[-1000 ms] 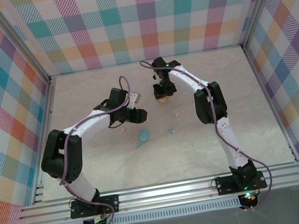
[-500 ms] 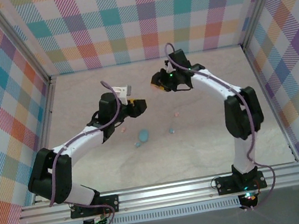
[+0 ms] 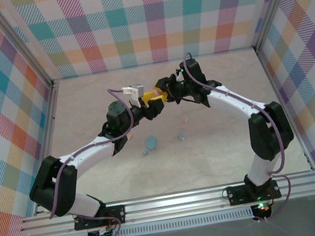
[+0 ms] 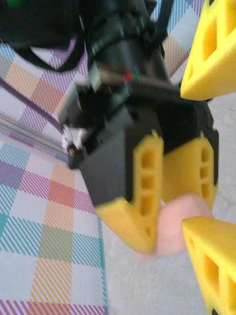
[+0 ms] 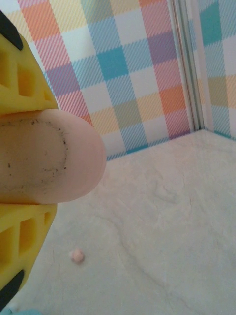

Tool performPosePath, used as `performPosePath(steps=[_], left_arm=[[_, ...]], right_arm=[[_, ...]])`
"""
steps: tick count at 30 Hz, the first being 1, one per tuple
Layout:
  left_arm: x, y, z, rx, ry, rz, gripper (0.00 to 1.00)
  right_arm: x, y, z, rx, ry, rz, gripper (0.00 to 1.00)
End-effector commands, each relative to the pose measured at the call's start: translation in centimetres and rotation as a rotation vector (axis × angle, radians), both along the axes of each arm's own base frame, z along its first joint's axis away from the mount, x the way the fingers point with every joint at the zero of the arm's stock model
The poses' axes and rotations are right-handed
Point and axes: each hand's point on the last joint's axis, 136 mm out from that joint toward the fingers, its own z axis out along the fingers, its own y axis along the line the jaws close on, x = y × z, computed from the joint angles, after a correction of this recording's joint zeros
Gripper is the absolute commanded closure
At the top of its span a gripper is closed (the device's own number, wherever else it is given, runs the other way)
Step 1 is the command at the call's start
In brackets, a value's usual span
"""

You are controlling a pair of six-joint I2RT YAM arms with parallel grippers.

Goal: Insert the wireless bluetooth earbuds into the charging case

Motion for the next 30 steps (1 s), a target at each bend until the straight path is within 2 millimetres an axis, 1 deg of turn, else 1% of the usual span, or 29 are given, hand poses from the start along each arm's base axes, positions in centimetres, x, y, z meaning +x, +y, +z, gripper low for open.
performPosePath(steps=[1,4,7,11,14,19,21,25,30], left_arm=[[0.7,0.0,1.7,-0.049,-0.036,0.033,0.36],[0.8,-0.6,1.7,-0.061,-0.036,0.008,0.36],[1.0,-1.0,1.8,-0.078,-0.033,-0.008,0.39],[1.5,-1.7,2.7,-0.116,-0.033,-0.026,0.41],[1.7,-1.6,3.5,-0.141,-0.058,-0.02,0.43],[0.8,-1.8,4.4,-0.149,-0.09,-0.059,0.43],[0.1,-1.8,4.5,-0.154,-0.101,-0.077,0.43],[-0.8,-1.7,4.5,-0.15,-0.105,-0.105,0.43],[-1.6,-1.1,4.4,-0.14,-0.107,-0.101,0.43]], right_arm=[[-0.4,-0.2,4.2,0.07,-0.077,-0.017,0.81],[-0.9,-0.3,4.6,0.072,-0.078,-0.013,0.81],[-1.4,-0.1,4.8,0.078,-0.077,-0.016,0.81],[-2.0,0.2,5.4,0.094,-0.081,-0.008,0.81],[-2.2,0.2,5.5,0.091,-0.088,-0.003,0.81],[-2.3,0.0,4.7,0.078,-0.072,-0.013,0.81],[-2.3,-0.1,4.3,0.073,-0.065,-0.017,0.81],[-2.2,-0.1,4.1,0.069,-0.063,-0.022,0.81],[-2.0,-0.2,3.7,0.054,-0.063,-0.027,0.81]])
